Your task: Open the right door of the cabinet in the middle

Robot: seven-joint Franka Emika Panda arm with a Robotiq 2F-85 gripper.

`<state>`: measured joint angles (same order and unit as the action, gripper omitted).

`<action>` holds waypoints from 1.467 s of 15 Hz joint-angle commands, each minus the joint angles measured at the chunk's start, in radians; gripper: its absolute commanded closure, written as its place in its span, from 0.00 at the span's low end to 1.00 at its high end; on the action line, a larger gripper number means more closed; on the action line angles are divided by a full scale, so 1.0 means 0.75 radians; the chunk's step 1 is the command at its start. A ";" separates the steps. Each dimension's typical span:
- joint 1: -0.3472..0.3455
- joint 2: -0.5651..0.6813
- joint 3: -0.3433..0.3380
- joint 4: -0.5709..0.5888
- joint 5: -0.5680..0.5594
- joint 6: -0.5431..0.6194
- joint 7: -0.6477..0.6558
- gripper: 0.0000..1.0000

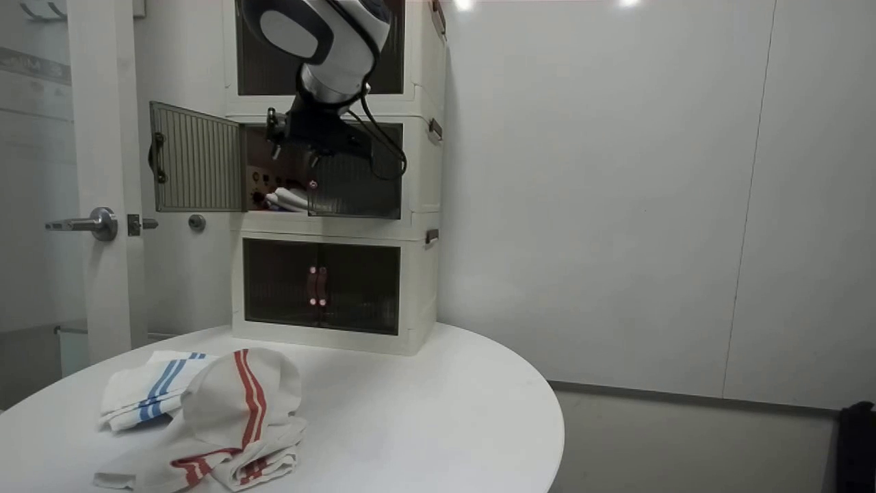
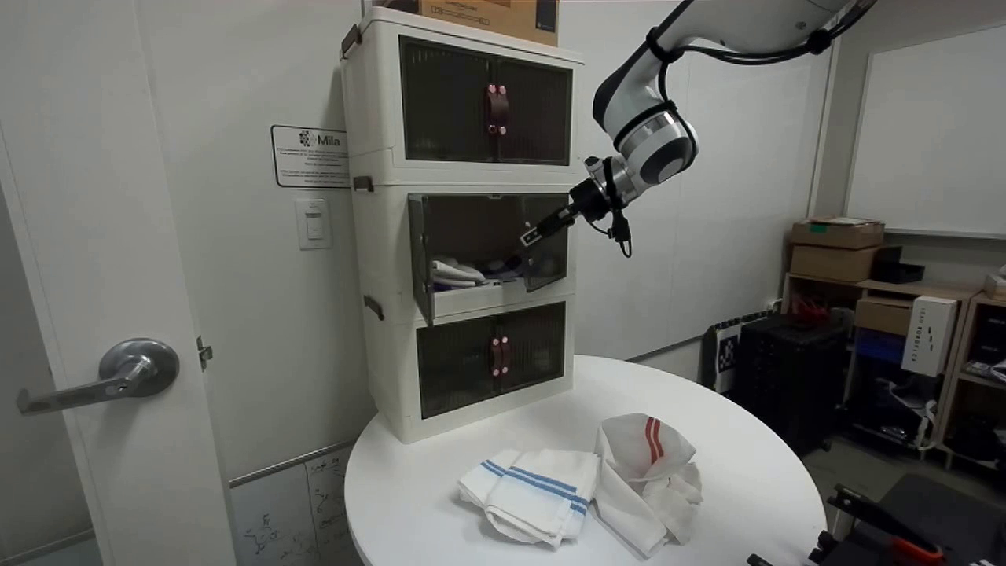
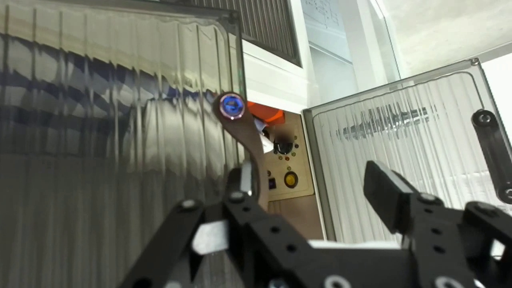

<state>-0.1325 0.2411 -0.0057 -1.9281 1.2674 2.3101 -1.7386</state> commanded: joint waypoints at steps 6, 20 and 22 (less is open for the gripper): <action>0.154 -0.228 0.020 -0.057 -0.042 0.387 0.332 0.00; 0.120 -0.302 -0.037 0.091 -1.051 0.007 1.287 0.00; 0.116 -0.271 -0.044 0.220 -1.280 -0.188 1.440 0.00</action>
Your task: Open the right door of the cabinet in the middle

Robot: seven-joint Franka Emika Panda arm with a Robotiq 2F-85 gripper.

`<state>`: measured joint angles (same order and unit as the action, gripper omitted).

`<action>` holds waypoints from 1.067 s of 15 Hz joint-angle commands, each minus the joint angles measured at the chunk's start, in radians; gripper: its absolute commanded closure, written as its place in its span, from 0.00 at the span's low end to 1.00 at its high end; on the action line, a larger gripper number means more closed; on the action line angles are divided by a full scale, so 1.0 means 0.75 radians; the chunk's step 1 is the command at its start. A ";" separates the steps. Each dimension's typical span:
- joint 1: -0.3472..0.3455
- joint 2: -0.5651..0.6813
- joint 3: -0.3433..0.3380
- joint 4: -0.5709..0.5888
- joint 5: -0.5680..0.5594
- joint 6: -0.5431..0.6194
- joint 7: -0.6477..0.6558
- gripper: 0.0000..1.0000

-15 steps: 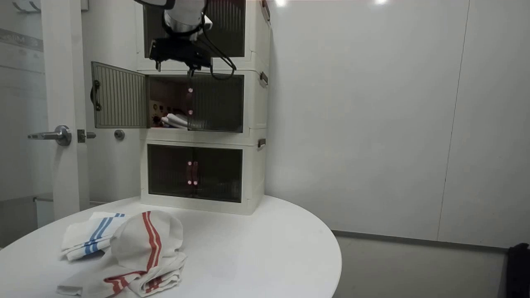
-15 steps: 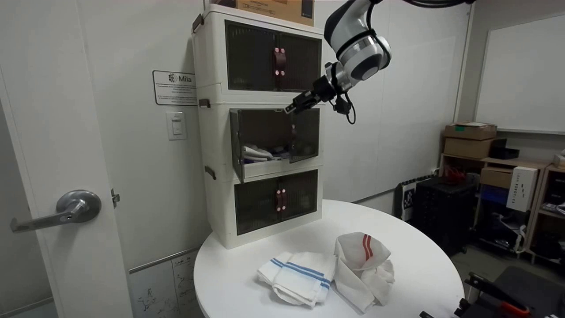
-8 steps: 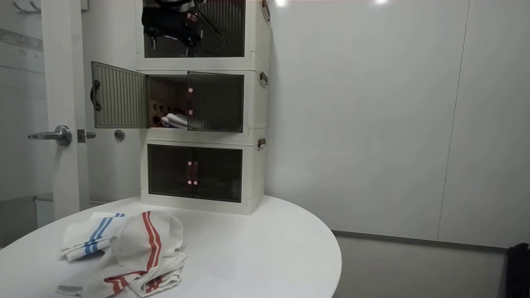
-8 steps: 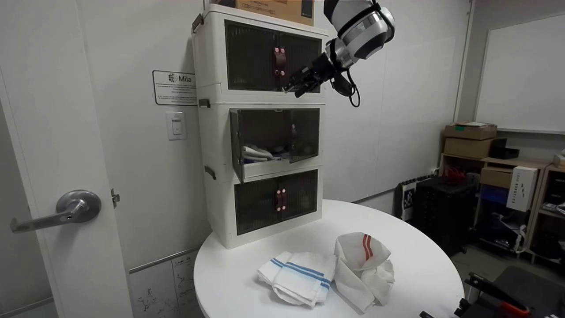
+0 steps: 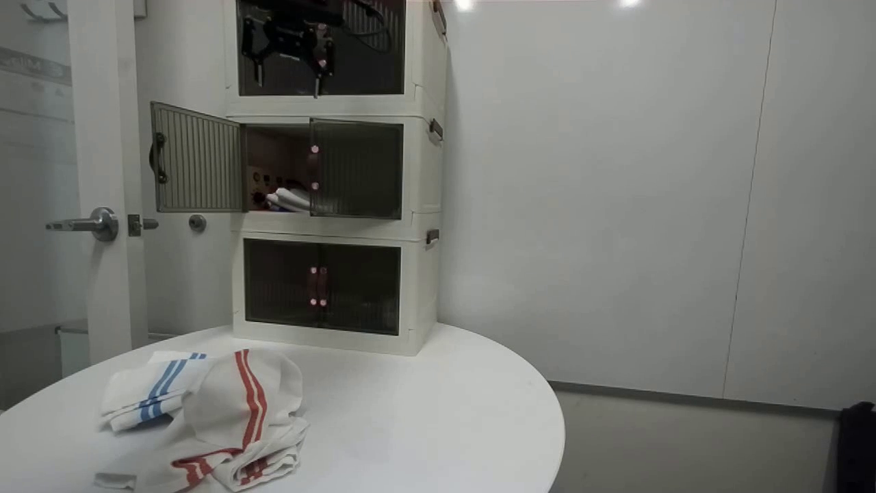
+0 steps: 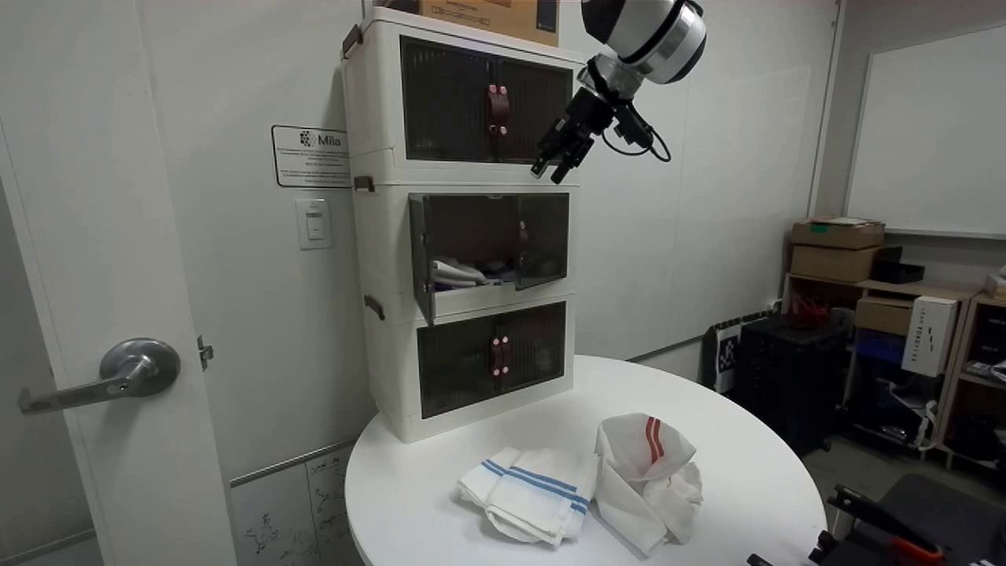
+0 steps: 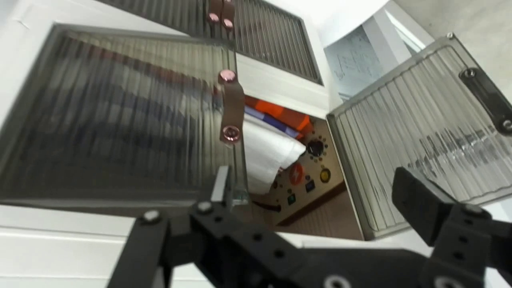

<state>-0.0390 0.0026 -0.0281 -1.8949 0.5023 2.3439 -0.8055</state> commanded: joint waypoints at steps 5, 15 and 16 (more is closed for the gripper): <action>0.007 0.197 0.020 0.552 -0.325 -0.737 0.204 0.00; 0.019 0.156 0.027 0.457 -0.456 -0.681 0.396 0.00; 0.026 0.167 0.029 0.457 -0.501 -0.671 0.471 0.00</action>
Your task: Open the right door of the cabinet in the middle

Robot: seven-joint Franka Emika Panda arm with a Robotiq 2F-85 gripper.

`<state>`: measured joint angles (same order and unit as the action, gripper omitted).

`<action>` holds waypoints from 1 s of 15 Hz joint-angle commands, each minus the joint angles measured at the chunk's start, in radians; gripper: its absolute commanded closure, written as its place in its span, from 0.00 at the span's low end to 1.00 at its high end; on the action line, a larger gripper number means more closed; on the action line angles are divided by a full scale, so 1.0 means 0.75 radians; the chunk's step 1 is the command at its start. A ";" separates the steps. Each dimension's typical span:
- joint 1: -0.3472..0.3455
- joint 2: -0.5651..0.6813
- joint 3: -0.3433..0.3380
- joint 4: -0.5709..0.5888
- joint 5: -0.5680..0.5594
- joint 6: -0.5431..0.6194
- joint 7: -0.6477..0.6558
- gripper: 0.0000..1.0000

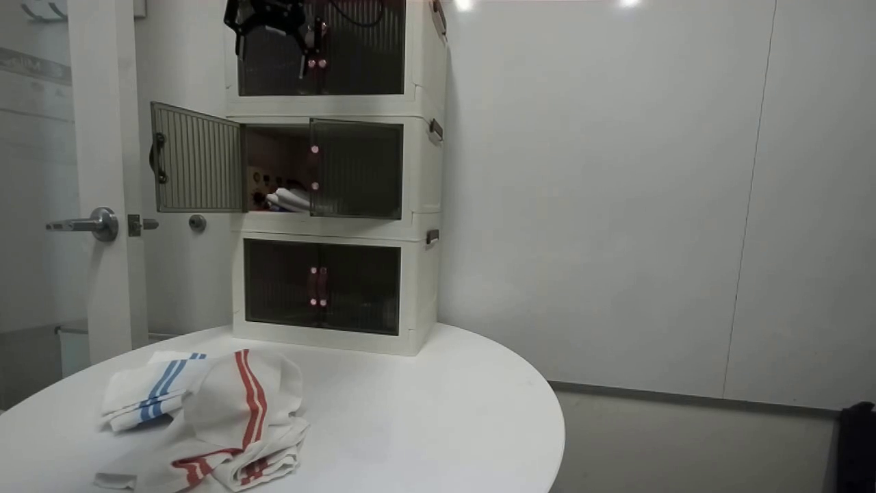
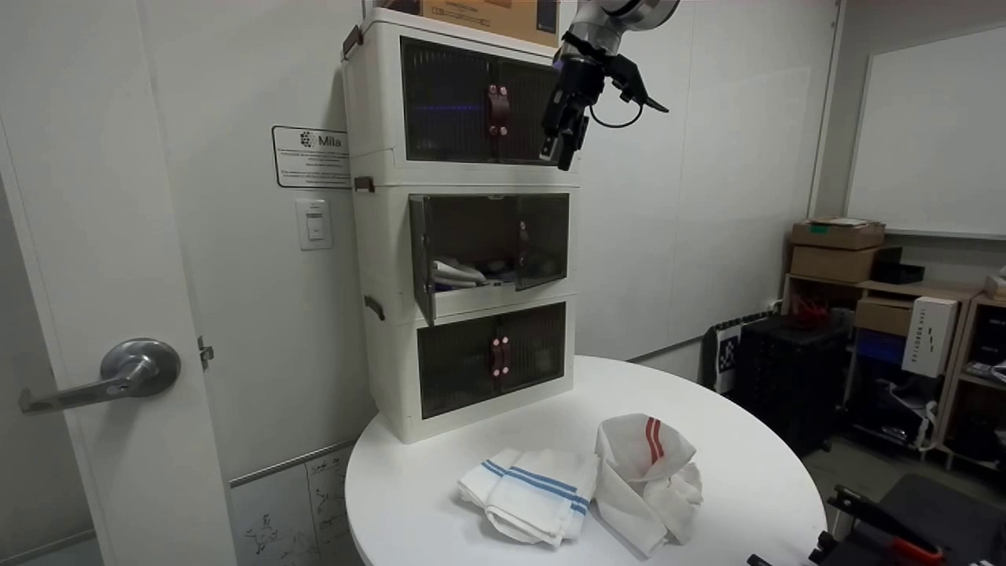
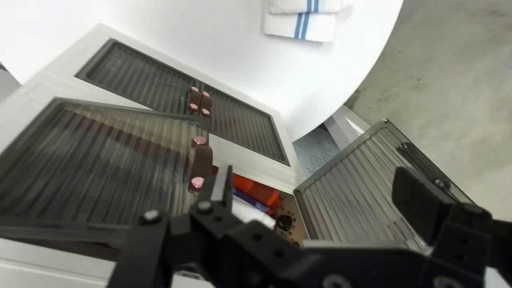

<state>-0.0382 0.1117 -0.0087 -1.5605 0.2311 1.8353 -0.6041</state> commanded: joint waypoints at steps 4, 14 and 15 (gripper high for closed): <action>0.055 0.091 0.006 0.045 -0.314 -0.010 0.531 0.00; 0.145 0.242 -0.014 0.170 -0.440 0.057 1.331 0.00; 0.159 0.252 -0.019 0.182 -0.475 0.070 1.401 0.00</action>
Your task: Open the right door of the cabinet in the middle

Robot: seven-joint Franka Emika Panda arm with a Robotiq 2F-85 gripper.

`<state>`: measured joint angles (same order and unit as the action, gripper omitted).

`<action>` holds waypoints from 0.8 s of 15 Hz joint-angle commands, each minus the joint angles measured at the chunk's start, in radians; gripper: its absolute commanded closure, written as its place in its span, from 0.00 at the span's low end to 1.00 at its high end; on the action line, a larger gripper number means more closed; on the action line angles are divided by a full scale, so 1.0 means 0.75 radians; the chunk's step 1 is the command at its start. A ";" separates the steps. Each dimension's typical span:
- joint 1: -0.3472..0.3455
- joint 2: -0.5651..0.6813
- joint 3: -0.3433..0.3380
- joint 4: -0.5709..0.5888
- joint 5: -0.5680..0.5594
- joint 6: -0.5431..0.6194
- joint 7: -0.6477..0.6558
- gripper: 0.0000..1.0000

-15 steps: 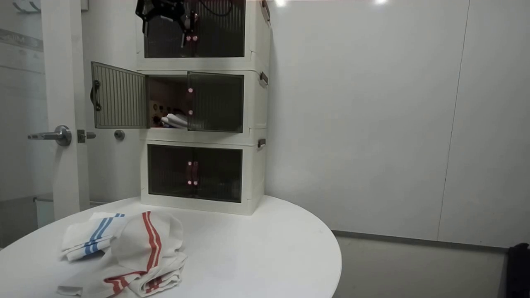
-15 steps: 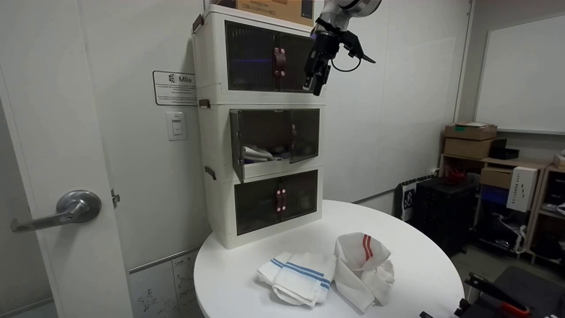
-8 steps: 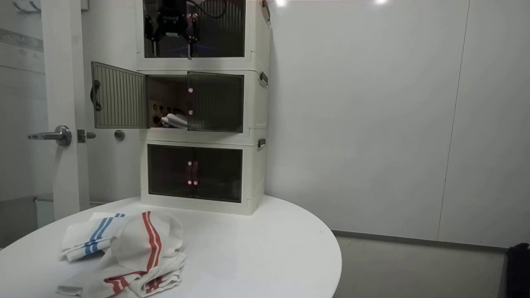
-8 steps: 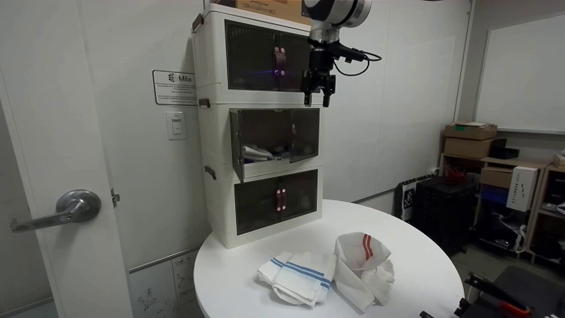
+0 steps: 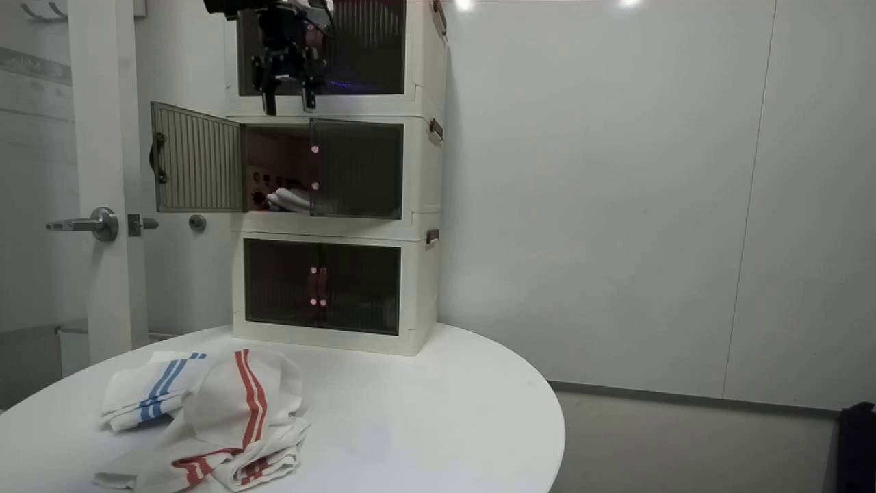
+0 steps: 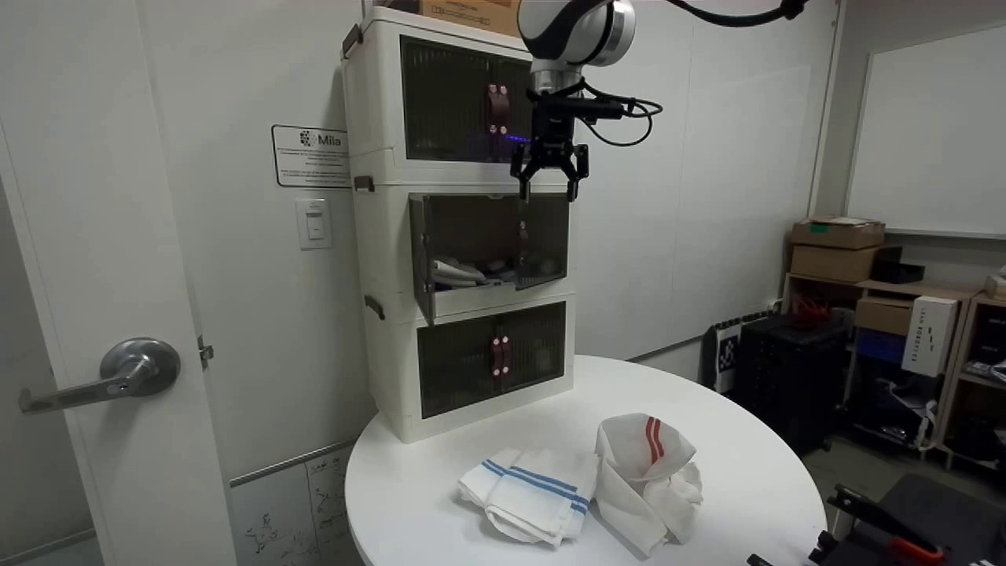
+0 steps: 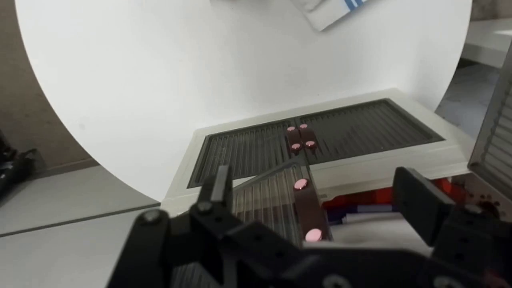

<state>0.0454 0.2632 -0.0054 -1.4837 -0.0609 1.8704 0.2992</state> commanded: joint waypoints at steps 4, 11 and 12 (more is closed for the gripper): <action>0.107 0.093 -0.062 0.129 -0.278 0.029 0.495 0.00; 0.134 0.171 -0.068 0.204 -0.366 0.003 0.754 0.00; 0.132 0.179 -0.068 0.213 -0.359 0.008 0.770 0.00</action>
<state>0.1313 0.3592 -0.0443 -1.3889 -0.3283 1.8978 0.8281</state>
